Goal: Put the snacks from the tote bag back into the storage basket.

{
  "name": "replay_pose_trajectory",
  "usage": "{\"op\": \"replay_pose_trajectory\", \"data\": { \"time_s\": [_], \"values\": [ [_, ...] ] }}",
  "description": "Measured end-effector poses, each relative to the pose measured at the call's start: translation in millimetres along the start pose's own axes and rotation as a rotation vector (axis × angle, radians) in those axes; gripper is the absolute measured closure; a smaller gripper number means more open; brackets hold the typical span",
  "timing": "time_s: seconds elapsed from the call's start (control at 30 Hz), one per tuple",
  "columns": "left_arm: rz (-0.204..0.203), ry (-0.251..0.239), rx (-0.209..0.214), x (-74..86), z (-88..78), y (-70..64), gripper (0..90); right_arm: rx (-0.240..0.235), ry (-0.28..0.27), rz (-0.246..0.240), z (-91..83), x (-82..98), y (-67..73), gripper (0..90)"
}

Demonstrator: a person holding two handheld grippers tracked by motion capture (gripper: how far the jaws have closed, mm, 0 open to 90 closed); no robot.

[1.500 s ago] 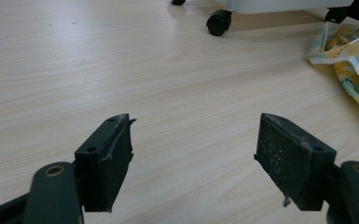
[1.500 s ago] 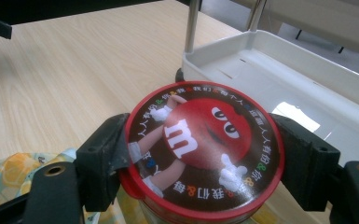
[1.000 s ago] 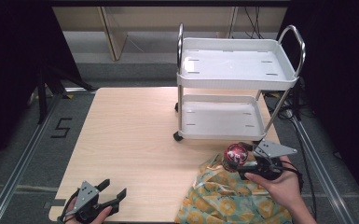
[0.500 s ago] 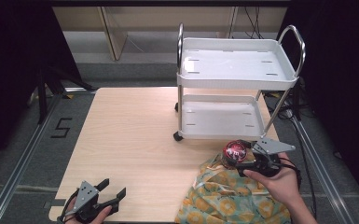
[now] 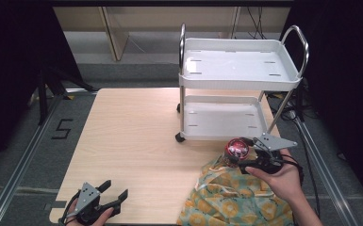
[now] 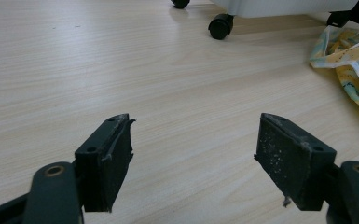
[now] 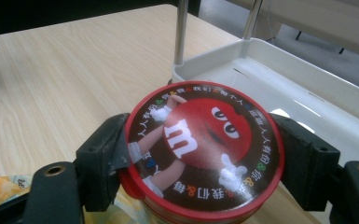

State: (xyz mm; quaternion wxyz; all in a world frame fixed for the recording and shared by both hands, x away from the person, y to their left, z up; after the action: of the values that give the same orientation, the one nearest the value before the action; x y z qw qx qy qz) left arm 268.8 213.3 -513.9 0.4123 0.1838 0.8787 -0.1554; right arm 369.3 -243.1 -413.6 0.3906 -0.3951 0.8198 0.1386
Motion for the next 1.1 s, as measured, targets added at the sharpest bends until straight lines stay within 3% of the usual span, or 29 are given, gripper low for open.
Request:
{"op": "replay_pose_trajectory", "data": {
  "time_s": [0.13,0.23,0.3,0.53,1.1],
  "values": [
    [-0.009,-0.019,0.017,-0.2,2.0,-1.1,26.4,0.0,0.0,0.011,2.0,0.1,1.0,26.6],
    [0.0,-0.008,0.005,0.0,0.8,-0.3,26.4,0.004,-0.009,0.023,4.6,-0.3,2.0,26.6],
    [-0.004,-0.011,0.012,0.3,1.4,-0.1,26.4,-0.001,-0.006,-0.006,6.0,-1.5,-0.4,26.6],
    [-0.001,-0.002,0.003,0.2,0.0,0.0,26.4,-0.007,-0.009,0.008,10.9,-4.2,1.3,26.6],
    [-0.011,-0.023,0.02,-1.3,2.3,-1.1,26.5,-0.032,0.003,-0.015,16.7,-13.7,1.4,26.6]
  ]
}}
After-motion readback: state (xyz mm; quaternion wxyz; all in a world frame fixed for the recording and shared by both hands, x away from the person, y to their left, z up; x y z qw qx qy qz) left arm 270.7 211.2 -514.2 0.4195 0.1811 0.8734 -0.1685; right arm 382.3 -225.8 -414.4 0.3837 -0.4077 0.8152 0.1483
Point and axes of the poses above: each handheld gripper's, and its own axes: z roughly forward along the jaws, x roughly out of its underside, y roughly to its left, the point moved 3 cm from there along z, roughly forward along the jaws, and after that the axes turned 13 degrees about y, right-handed, at the moved point
